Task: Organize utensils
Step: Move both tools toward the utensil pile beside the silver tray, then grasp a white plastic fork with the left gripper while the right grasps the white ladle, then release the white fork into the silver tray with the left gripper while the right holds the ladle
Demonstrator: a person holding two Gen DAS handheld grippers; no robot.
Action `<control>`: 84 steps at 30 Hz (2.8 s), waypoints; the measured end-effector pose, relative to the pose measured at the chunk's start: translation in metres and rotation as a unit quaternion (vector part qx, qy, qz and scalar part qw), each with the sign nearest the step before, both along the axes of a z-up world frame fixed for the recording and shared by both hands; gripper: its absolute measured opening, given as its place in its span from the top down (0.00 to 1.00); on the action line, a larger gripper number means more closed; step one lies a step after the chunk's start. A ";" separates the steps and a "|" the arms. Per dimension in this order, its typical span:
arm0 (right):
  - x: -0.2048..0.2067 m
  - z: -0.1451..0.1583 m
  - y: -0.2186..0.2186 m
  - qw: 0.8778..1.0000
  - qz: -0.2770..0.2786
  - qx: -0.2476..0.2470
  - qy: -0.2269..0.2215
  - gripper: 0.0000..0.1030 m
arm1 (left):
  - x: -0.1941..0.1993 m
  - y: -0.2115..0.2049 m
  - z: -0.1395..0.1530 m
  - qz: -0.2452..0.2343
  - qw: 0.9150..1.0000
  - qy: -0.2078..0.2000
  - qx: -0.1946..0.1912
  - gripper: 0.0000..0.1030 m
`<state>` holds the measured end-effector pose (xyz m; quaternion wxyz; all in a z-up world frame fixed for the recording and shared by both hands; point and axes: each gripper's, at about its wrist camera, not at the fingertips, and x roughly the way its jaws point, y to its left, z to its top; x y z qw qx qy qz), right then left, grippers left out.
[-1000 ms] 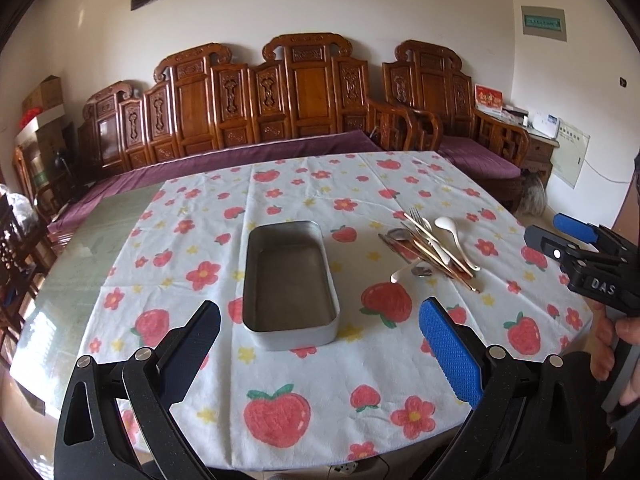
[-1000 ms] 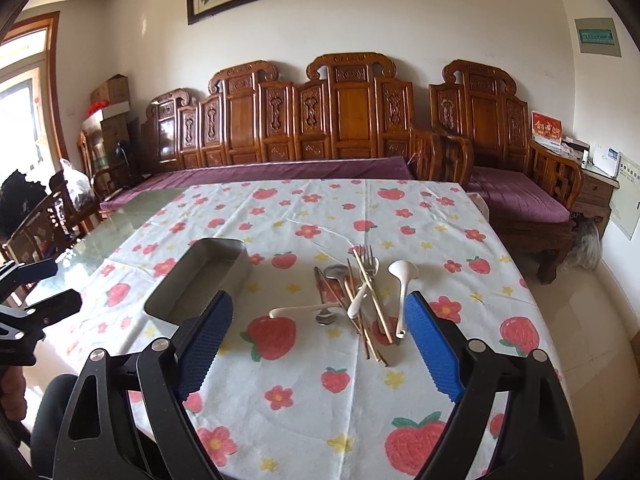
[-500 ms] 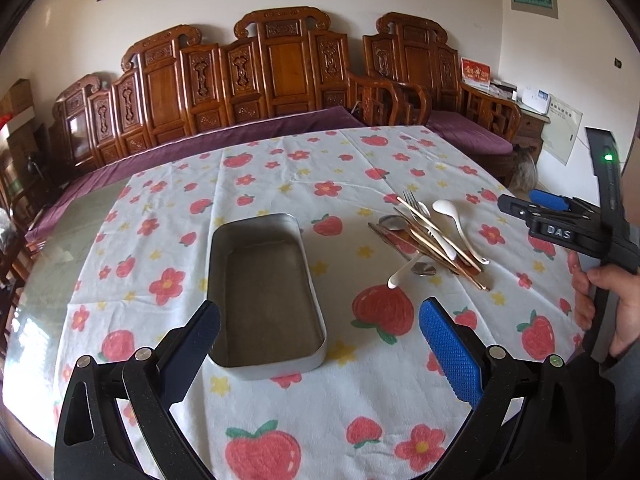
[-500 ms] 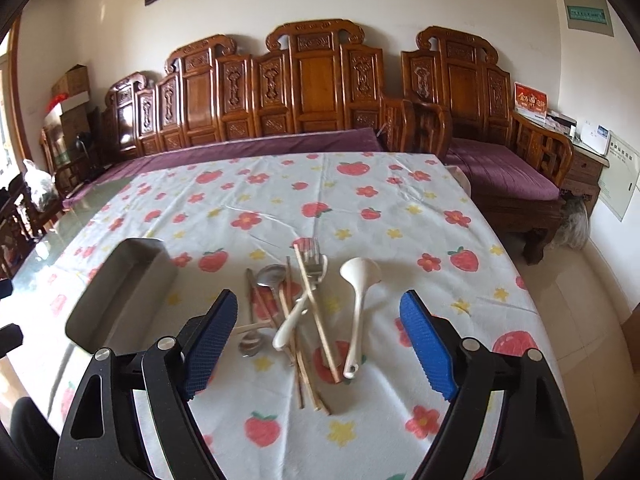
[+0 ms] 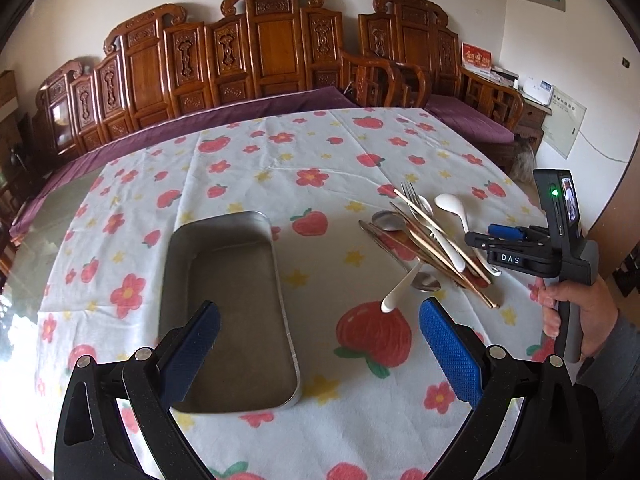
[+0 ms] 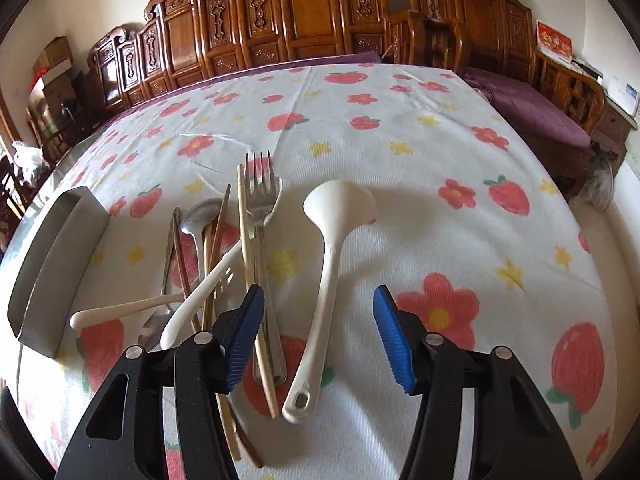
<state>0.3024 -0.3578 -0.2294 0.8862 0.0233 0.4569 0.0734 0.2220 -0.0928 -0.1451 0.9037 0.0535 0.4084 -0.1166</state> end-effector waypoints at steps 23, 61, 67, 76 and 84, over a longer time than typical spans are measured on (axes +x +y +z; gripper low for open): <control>0.018 -0.002 -0.026 0.999 0.004 0.052 0.009 1.00 | 0.088 -0.085 -0.065 -0.064 0.992 0.111 0.005 0.37; 0.021 -0.010 -0.013 0.999 0.001 -0.039 0.014 0.89 | 0.008 -0.071 -0.005 -0.100 0.994 0.047 -0.018 0.90; 0.018 -0.008 -0.014 0.999 -0.003 -0.032 0.022 0.90 | 0.008 -0.064 0.008 -0.097 0.995 0.030 -0.015 0.90; 0.009 0.010 -0.014 1.000 -0.002 -0.004 0.005 0.90 | 0.006 -0.043 0.033 -0.079 0.997 -0.003 -0.009 0.90; -0.006 0.031 0.012 0.999 0.031 -0.003 -0.020 0.90 | 0.008 -0.004 0.055 -0.037 0.999 -0.035 -0.009 0.90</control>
